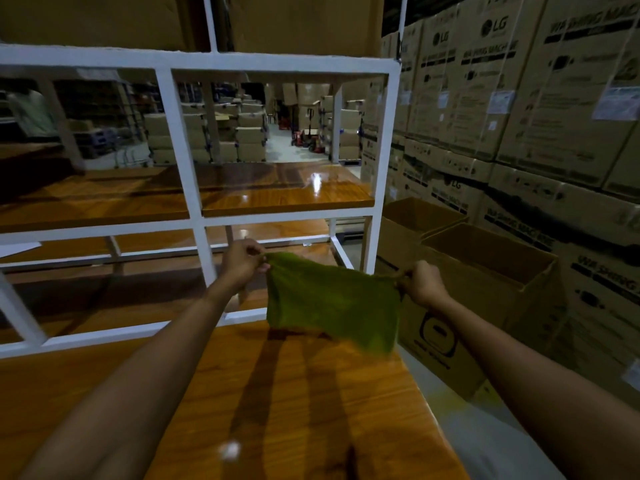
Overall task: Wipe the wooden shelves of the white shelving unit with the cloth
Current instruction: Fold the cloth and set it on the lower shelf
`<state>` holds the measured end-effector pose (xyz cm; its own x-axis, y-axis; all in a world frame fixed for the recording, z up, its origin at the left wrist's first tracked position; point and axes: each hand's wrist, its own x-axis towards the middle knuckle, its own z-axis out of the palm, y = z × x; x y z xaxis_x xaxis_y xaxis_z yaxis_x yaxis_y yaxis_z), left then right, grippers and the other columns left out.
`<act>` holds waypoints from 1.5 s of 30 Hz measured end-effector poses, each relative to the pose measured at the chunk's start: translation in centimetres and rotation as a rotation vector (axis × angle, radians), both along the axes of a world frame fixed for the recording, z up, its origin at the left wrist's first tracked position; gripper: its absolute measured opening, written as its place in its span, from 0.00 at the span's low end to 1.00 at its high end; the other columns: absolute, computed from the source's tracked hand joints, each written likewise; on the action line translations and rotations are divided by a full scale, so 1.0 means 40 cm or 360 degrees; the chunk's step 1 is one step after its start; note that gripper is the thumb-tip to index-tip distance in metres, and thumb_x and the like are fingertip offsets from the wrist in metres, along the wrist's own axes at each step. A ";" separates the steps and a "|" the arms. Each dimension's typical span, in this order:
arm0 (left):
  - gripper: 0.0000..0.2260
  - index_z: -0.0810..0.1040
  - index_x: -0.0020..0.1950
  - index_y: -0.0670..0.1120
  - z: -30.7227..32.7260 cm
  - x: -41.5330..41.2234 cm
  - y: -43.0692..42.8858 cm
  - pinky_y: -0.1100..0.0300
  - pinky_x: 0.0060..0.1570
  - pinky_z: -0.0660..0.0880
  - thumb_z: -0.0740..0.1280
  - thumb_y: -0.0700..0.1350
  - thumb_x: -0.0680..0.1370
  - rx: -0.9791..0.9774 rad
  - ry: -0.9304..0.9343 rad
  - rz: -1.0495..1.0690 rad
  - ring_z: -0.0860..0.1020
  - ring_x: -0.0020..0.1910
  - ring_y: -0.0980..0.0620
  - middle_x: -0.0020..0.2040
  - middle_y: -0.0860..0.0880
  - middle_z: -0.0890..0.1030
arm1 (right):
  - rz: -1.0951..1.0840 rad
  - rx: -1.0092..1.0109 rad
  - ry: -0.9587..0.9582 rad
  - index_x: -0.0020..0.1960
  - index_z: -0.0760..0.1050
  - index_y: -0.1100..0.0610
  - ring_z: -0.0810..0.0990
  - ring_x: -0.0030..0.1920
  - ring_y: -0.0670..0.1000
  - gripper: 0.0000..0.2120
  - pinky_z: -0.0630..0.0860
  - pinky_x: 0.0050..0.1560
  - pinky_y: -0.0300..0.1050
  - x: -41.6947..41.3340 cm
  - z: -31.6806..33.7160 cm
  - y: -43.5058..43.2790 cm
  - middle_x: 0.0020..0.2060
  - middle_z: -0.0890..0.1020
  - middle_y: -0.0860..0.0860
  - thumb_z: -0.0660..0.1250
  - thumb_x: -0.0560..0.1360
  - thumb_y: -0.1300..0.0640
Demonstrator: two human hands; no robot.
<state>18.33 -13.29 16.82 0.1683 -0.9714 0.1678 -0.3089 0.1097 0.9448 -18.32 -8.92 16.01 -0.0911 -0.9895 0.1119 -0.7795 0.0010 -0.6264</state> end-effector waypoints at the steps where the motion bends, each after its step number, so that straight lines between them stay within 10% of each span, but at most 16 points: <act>1: 0.08 0.78 0.43 0.40 0.008 0.001 0.010 0.63 0.35 0.81 0.65 0.30 0.78 -0.0055 -0.0067 0.0018 0.83 0.33 0.50 0.41 0.39 0.80 | -0.0002 -0.0067 -0.0014 0.43 0.78 0.52 0.82 0.42 0.49 0.08 0.82 0.43 0.48 0.009 0.008 0.001 0.43 0.81 0.51 0.67 0.77 0.64; 9: 0.07 0.84 0.46 0.44 -0.242 0.096 0.154 0.59 0.44 0.79 0.70 0.34 0.75 -0.0271 -0.0637 -0.0044 0.82 0.43 0.55 0.44 0.51 0.84 | 0.0131 -0.0414 0.0274 0.42 0.81 0.57 0.74 0.40 0.46 0.06 0.68 0.35 0.38 0.046 -0.186 0.140 0.40 0.76 0.47 0.67 0.76 0.63; 15: 0.13 0.82 0.47 0.52 -0.618 0.162 0.307 0.59 0.47 0.74 0.60 0.41 0.72 -0.0019 -0.1272 -0.0562 0.82 0.47 0.49 0.48 0.51 0.84 | 0.0160 0.0184 0.0679 0.30 0.70 0.54 0.72 0.33 0.53 0.12 0.69 0.33 0.50 0.051 -0.562 0.272 0.31 0.72 0.51 0.59 0.72 0.58; 25: 0.09 0.82 0.46 0.49 -0.600 0.198 0.372 0.66 0.42 0.69 0.68 0.35 0.73 -0.0149 -0.1312 -0.0738 0.80 0.46 0.55 0.45 0.53 0.83 | 0.0278 0.0289 0.0734 0.37 0.71 0.49 0.75 0.43 0.53 0.08 0.63 0.38 0.46 0.048 -0.543 0.378 0.41 0.79 0.50 0.56 0.73 0.55; 31: 0.11 0.81 0.42 0.53 -0.540 0.216 0.336 0.71 0.34 0.69 0.68 0.36 0.78 0.0103 -0.1035 -0.0770 0.78 0.36 0.65 0.35 0.63 0.81 | 0.0317 0.0496 0.0462 0.34 0.74 0.49 0.75 0.31 0.45 0.11 0.66 0.30 0.36 0.030 -0.455 0.352 0.30 0.78 0.45 0.65 0.73 0.61; 34: 0.10 0.82 0.42 0.48 -0.485 0.203 0.279 0.64 0.34 0.74 0.68 0.35 0.78 0.0210 -0.0787 -0.0645 0.79 0.33 0.60 0.35 0.54 0.83 | 0.0204 0.0434 0.0289 0.35 0.79 0.53 0.80 0.34 0.51 0.10 0.74 0.35 0.48 0.012 -0.408 0.294 0.33 0.83 0.49 0.67 0.74 0.62; 45: 0.08 0.80 0.43 0.41 -0.422 0.098 0.036 0.48 0.36 0.79 0.65 0.31 0.78 0.0376 -0.0672 -0.0402 0.81 0.34 0.44 0.37 0.37 0.82 | -0.0236 0.0459 0.0032 0.27 0.70 0.55 0.71 0.26 0.47 0.19 0.65 0.29 0.39 0.011 -0.352 0.091 0.24 0.74 0.49 0.70 0.75 0.63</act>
